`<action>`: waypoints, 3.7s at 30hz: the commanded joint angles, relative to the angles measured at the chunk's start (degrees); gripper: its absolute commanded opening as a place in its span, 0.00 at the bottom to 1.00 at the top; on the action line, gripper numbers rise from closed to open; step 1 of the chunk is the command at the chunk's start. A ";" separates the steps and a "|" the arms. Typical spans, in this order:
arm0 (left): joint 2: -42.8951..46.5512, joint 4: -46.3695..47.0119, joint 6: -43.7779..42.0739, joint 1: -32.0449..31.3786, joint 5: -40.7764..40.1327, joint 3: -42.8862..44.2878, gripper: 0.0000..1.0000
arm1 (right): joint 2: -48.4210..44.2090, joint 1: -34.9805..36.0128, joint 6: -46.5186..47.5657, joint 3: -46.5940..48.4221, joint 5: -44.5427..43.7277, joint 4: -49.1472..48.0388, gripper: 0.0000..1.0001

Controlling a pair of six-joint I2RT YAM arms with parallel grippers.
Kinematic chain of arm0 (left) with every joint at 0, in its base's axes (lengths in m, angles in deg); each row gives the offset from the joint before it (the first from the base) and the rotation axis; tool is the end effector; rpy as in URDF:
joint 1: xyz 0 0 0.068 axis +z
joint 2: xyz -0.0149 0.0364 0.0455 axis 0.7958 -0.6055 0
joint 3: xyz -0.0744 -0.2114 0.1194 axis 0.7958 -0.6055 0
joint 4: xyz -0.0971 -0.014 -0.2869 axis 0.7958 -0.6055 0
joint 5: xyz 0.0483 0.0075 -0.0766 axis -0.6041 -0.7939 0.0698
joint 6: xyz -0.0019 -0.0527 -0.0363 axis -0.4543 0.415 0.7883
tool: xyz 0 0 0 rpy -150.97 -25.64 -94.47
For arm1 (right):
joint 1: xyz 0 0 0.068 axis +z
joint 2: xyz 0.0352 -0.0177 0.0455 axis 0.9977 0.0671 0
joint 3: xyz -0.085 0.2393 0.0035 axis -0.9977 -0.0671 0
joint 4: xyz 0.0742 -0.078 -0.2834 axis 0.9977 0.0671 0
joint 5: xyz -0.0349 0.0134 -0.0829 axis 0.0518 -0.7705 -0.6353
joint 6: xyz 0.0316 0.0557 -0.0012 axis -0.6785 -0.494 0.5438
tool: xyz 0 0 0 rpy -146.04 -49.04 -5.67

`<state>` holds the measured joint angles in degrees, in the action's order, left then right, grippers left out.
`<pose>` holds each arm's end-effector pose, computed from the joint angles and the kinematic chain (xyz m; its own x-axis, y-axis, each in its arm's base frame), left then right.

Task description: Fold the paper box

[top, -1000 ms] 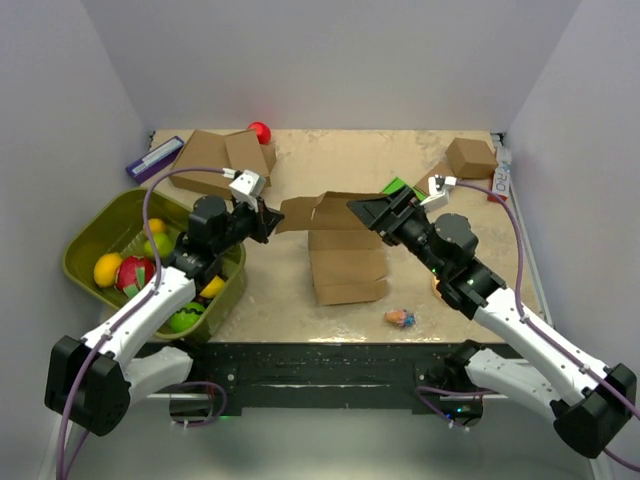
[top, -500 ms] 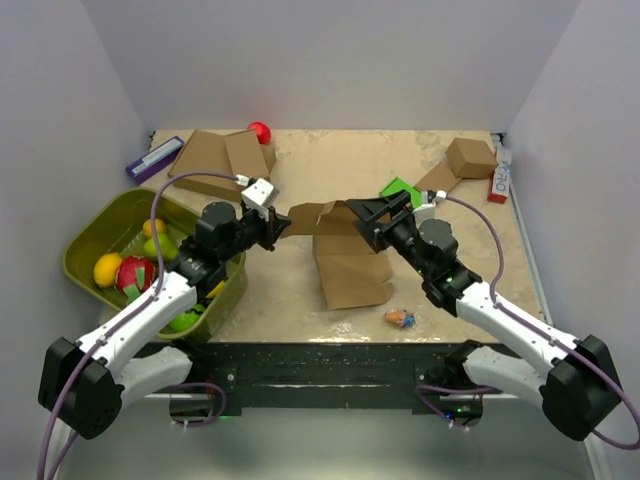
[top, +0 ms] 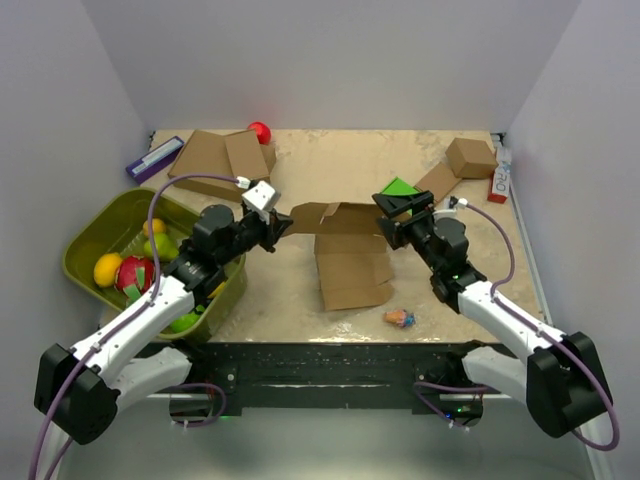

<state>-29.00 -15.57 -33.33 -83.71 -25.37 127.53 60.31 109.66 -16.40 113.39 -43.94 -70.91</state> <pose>0.2565 -0.1664 0.2713 -0.2213 0.0368 -0.9745 0.6674 0.7343 -0.1239 0.2758 0.1213 0.2118 -0.4270 0.8965 -0.1180 0.0359 0.1472 0.9885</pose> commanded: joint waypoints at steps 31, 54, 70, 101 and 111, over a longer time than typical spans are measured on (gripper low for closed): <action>-2.40 2.68 -0.71 -1.80 0.50 0.23 0.00 | 20.00 -3.29 0.10 -1.07 1.43 -17.38 0.08; -14.00 14.88 0.96 -29.56 -18.31 2.70 0.56 | 20.71 -3.29 1.24 -2.74 0.19 -19.40 0.00; -28.59 34.75 -2.82 -30.10 -14.90 -1.79 0.31 | 14.29 -3.38 5.81 -3.00 -2.97 -11.59 0.00; -44.33 44.60 -5.73 -30.01 -20.25 -9.70 0.13 | 12.26 -3.38 4.05 -2.74 -0.24 -9.73 0.00; -48.29 42.93 -0.36 -30.10 -22.88 -9.17 0.08 | 11.92 -3.38 4.40 -3.44 -1.12 -8.77 0.00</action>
<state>-75.43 28.27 -36.68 -113.64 -45.10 118.44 73.78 106.38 -12.77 110.20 -44.05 -79.46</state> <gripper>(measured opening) 0.085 0.022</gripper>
